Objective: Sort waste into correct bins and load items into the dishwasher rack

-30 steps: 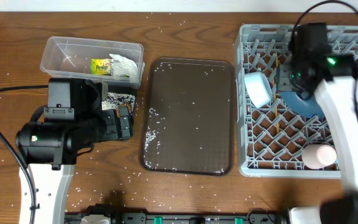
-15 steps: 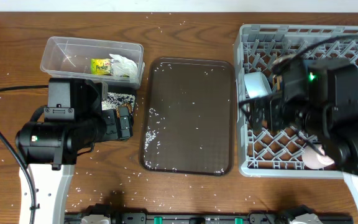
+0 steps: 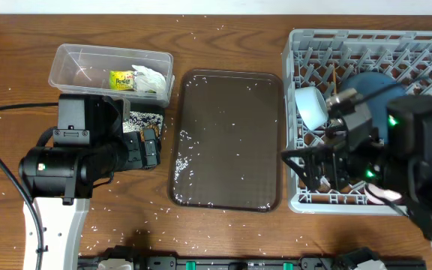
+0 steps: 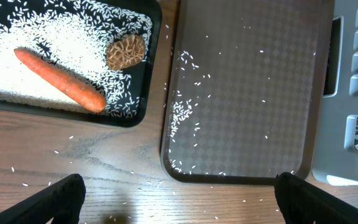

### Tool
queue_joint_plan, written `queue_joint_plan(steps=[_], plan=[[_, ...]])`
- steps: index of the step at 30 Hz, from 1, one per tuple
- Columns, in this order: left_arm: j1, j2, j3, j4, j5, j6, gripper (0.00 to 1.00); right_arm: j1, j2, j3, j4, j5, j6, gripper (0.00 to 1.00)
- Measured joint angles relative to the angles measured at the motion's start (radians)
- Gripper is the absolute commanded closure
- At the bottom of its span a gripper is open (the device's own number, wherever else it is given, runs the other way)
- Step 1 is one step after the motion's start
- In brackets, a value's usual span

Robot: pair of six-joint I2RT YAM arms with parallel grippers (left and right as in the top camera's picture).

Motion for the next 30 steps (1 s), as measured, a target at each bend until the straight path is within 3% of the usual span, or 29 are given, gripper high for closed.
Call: queue_joint_plan(steps=[7, 12, 20, 24, 30], plan=[[0.000, 0.000, 0.000, 0.000, 0.000, 0.000, 0.02, -0.001, -0.163, -0.003, 0.009, 0.059, -0.024, 0.01], [0.000, 0.000, 0.000, 0.000, 0.000, 0.000, 0.02, -0.097, -0.321, -0.113, 0.139, 0.126, -0.093, 0.01], [0.000, 0.000, 0.000, 0.000, 0.000, 0.000, 0.02, -0.244, -0.530, -0.567, 0.405, 0.168, -0.207, 0.01], [0.000, 0.000, 0.000, 0.000, 0.001, 0.000, 0.02, -0.248, -0.654, -0.841, 0.568, 0.175, -0.226, 0.01], [0.000, 0.000, 0.000, 0.000, 0.001, 0.000, 0.02, -0.248, -0.865, -1.094, 0.698, 0.177, -0.227, 0.01]])
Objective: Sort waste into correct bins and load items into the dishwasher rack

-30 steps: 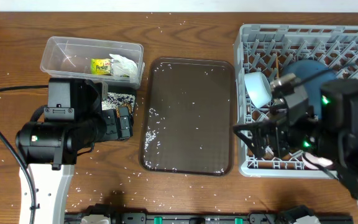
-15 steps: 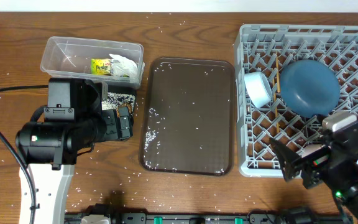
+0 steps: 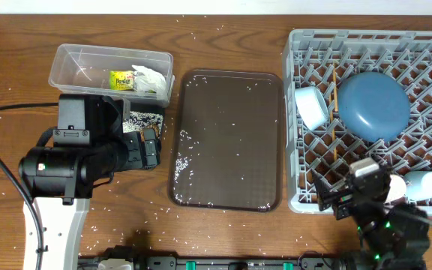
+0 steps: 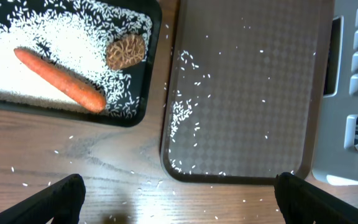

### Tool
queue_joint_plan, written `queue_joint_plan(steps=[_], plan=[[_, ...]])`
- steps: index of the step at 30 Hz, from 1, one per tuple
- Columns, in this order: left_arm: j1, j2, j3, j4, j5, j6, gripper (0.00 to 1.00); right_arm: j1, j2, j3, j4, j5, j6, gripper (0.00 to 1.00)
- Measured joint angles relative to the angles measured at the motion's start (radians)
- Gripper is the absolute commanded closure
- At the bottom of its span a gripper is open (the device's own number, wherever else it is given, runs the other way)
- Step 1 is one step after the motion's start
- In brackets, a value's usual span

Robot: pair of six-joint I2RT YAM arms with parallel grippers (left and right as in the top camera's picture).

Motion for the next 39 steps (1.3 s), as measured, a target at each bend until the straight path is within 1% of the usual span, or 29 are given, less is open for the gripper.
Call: queue_joint_plan(steps=[3, 6, 11, 17, 19, 24, 28, 39], plan=[[0.000, 0.000, 0.000, 0.000, 0.000, 0.000, 0.02, 0.000, -0.108, -0.075, 0.009, 0.000, 0.000, 0.01], [0.000, 0.000, 0.000, 0.000, 0.000, 0.000, 0.02, 0.000, -0.163, -0.128, 0.031, 0.000, 0.000, 0.01], [0.000, 0.000, 0.000, -0.001, 0.000, 0.000, 0.02, 0.000, -0.170, -0.223, 0.136, 0.000, 0.000, 0.01], [0.000, 0.000, 0.000, 0.000, 0.000, 0.000, 0.02, 0.000, -0.173, -0.326, 0.314, 0.000, 0.000, 0.01], [0.000, 0.000, 0.000, -0.001, 0.000, 0.000, 0.02, 0.000, -0.173, -0.352, 0.350, 0.000, 0.000, 0.01], [0.000, 0.000, 0.000, -0.001, 0.000, 0.000, 0.02, 0.000, -0.173, -0.364, 0.402, 0.000, 0.000, 0.01], [0.000, 0.000, 0.000, 0.000, 0.000, 0.000, 0.02, 0.000, -0.174, -0.399, 0.510, 0.000, 0.000, 0.01], [0.000, 0.000, 0.000, -0.001, 0.000, 0.000, 0.02, 0.000, -0.174, -0.419, 0.515, 0.000, 0.000, 0.01]])
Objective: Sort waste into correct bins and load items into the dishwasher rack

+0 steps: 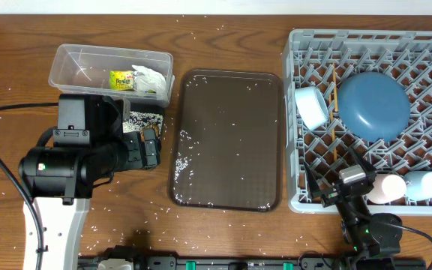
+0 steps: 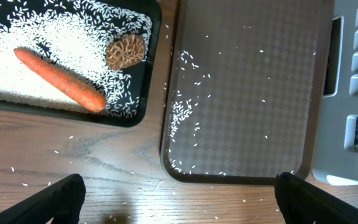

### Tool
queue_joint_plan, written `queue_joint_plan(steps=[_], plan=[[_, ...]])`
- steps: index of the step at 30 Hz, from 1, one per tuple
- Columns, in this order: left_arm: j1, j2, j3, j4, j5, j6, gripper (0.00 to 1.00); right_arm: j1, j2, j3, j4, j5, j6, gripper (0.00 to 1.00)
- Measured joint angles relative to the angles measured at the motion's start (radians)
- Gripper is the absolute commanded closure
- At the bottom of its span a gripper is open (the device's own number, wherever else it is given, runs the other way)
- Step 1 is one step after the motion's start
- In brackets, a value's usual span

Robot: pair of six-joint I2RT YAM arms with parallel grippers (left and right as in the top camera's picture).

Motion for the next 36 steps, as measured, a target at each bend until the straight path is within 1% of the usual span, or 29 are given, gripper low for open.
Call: queue_joint_plan(steps=[11, 14, 16, 18, 20, 22, 25, 30, 36], plan=[[-0.001, -0.011, 0.000, 0.000, 0.000, 0.000, 0.02, 0.000, 0.000, 0.000, 0.000, 0.000, 0.000, 0.01], [-0.001, -0.056, -0.005, 0.001, -0.006, 0.000, 0.02, 0.000, 0.000, 0.000, 0.000, 0.000, 0.000, 0.01], [-0.001, -0.109, -0.021, 0.031, -0.022, 0.000, 0.02, 0.000, 0.000, 0.000, 0.000, 0.000, 0.000, 0.01], [-0.001, -0.166, -0.047, 0.124, -0.029, 0.003, 0.02, 0.000, 0.000, 0.000, 0.000, 0.000, 0.000, 0.01], [-0.002, -0.228, -0.093, 0.267, -0.027, 0.029, 0.02, 0.000, 0.000, 0.000, 0.000, 0.000, 0.000, 0.01], [-0.005, -0.299, -0.164, 0.423, -0.010, 0.087, 0.02, 0.000, 0.000, 0.000, 0.000, 0.000, 0.000, 0.01], [-0.008, -0.415, -0.292, 0.604, 0.027, 0.164, 0.02, 0.000, 0.000, 0.000, 0.000, 0.000, 0.000, 0.01], [-0.009, -0.618, -0.502, 0.791, 0.055, 0.230, 0.02, 0.000, 0.000, 0.000, 0.000, 0.000, 0.000, 0.01], [-0.028, -0.838, -0.704, 0.891, 0.060, 0.282, 0.02, 0.000, 0.000, 0.000, 0.000, 0.000, 0.000, 0.01]])
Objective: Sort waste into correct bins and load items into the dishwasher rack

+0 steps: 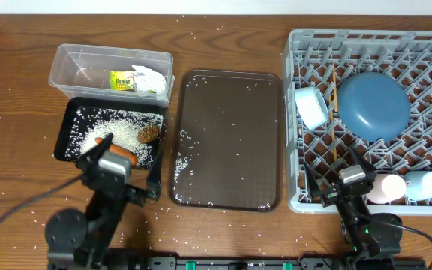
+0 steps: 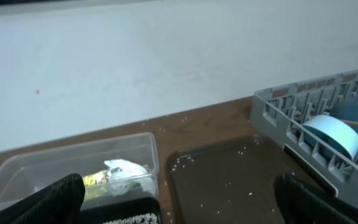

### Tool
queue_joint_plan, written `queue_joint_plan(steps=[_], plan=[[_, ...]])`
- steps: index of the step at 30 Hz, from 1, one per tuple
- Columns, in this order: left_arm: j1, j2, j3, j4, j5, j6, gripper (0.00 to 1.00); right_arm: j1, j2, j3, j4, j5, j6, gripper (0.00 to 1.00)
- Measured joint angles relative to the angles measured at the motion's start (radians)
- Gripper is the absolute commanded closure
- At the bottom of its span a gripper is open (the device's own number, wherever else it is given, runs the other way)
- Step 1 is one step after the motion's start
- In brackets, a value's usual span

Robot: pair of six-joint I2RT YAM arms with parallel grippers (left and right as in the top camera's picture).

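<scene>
The clear bin (image 1: 111, 67) at the back left holds wrappers (image 2: 120, 171). In front of it the black tray (image 1: 70, 135) carries rice, a carrot (image 1: 118, 152) and a mushroom (image 1: 151, 133). The grey rack (image 1: 366, 45) holds a white bowl (image 1: 311, 106), a blue plate (image 1: 373, 103), chopsticks (image 1: 334, 94), a pink cup (image 1: 385, 187) and a white cup (image 1: 424, 183). My left gripper (image 1: 124, 168) hangs low at the front left, open and empty, fingers (image 2: 58, 200) wide apart. My right gripper (image 1: 336, 193) sits folded below the rack's front edge.
A brown serving tray (image 1: 227, 139) with scattered rice grains lies between the black tray and the rack. Loose rice dots the wooden table (image 1: 21, 90). A white wall (image 2: 166, 62) stands behind the table.
My left arm was over the black tray looking down; it is now folded low at the table's front edge, facing the back wall. The black tray now shows fully. The right arm stayed put.
First my right arm hung over the rack's front right while the left hovered open over the black tray. Then the right arm stood off the rack's front edge, with a pink and a white cup lying there. It then sat folded lower. Now the left is folded too.
</scene>
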Motion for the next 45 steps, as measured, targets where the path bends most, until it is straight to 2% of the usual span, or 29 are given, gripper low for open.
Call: queue_joint_plan(steps=[9, 21, 29, 45], plan=[[-0.013, -0.198, -0.213, 0.084, 0.000, 0.031, 0.02, 0.000, 0.000, 0.000, 0.000, 0.000, 0.000, 0.01], [-0.013, -0.260, -0.493, 0.318, -0.001, 0.038, 0.02, 0.000, 0.000, 0.000, 0.000, 0.000, 0.000, 0.01], [-0.013, -0.261, -0.570, 0.342, -0.001, 0.038, 0.02, 0.000, 0.000, 0.000, 0.000, 0.000, 0.000, 0.01], [-0.013, -0.262, -0.571, 0.342, -0.008, 0.038, 0.02, 0.000, 0.000, 0.000, 0.000, 0.000, 0.000, 0.01]])
